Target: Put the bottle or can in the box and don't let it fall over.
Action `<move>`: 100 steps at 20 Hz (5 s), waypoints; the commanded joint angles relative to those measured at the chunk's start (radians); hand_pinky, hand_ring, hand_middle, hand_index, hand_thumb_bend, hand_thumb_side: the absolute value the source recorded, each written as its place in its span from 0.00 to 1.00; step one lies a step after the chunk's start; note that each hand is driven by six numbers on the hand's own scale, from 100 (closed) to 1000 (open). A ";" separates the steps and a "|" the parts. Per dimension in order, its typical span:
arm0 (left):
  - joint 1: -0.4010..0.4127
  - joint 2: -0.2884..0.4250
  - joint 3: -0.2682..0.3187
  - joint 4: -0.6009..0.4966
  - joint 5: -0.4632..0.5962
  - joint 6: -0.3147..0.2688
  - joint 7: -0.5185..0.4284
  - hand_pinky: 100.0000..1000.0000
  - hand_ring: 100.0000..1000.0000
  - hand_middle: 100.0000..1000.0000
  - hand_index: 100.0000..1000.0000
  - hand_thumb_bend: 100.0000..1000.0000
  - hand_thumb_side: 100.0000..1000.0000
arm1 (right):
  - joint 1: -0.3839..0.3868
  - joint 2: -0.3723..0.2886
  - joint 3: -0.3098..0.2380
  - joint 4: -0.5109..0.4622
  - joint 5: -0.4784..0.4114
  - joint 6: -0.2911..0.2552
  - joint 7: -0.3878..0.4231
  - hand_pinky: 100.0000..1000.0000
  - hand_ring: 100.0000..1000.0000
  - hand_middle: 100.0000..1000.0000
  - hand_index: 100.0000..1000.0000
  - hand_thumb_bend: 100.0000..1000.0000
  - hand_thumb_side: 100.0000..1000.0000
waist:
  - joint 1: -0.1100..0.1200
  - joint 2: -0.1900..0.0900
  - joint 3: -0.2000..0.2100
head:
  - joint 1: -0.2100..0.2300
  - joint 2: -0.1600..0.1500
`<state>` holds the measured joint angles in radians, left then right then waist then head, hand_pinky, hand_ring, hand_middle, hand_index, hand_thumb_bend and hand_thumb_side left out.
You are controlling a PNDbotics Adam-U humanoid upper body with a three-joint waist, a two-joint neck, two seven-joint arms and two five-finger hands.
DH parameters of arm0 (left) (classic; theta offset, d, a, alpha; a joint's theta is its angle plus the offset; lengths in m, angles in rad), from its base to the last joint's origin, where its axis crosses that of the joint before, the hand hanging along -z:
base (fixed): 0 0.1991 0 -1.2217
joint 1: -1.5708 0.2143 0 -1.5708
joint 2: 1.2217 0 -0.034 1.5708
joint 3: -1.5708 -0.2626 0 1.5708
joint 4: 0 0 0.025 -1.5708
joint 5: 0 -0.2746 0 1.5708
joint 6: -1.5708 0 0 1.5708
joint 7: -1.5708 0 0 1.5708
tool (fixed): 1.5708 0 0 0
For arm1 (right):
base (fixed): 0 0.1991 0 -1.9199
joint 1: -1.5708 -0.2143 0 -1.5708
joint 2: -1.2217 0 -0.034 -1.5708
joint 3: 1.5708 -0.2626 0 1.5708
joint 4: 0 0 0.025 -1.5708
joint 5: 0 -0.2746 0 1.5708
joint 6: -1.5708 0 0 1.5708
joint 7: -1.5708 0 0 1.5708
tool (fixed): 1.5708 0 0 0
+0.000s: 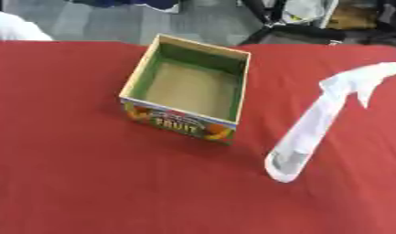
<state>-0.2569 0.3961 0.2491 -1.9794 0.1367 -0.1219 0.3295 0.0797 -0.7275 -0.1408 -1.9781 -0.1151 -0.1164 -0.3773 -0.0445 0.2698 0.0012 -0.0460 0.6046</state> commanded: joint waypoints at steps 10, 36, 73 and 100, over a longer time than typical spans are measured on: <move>-0.010 0.022 0.000 -0.021 -0.001 -0.007 0.001 0.51 1.00 1.00 0.67 0.19 0.72 | 0.006 -0.014 -0.006 -0.022 0.018 0.005 -0.003 0.88 0.81 0.81 0.93 0.00 0.83 | 0.006 -0.007 -0.002 | -0.017 0.030; -0.012 0.017 0.000 -0.021 -0.002 -0.004 -0.003 0.50 1.00 1.00 0.66 0.17 0.73 | -0.033 0.082 0.089 -0.022 0.093 0.130 0.074 0.89 0.84 0.85 0.95 0.00 0.95 | 0.024 0.015 -0.003 | -0.047 0.035; -0.024 0.014 -0.009 -0.021 0.003 -0.005 0.000 0.49 1.00 1.00 0.63 0.16 0.72 | -0.133 0.091 0.202 -0.022 -0.047 0.238 0.314 0.98 0.92 0.91 0.98 0.00 0.79 | 0.020 0.016 0.017 | -0.056 0.032; -0.041 0.010 -0.018 -0.021 0.009 -0.002 -0.013 0.48 1.00 1.00 0.63 0.15 0.72 | -0.184 0.045 0.185 -0.022 -0.098 0.256 0.339 1.00 0.93 0.92 1.00 0.00 0.67 | 0.024 0.035 0.033 | -0.064 0.030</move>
<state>-0.2841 0.3948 0.2309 -1.9794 0.1400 -0.1232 0.3210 -0.0970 -0.6455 0.0558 -1.9781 -0.2068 0.1413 -0.0430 -0.0215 0.3172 0.0345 -0.1077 0.6477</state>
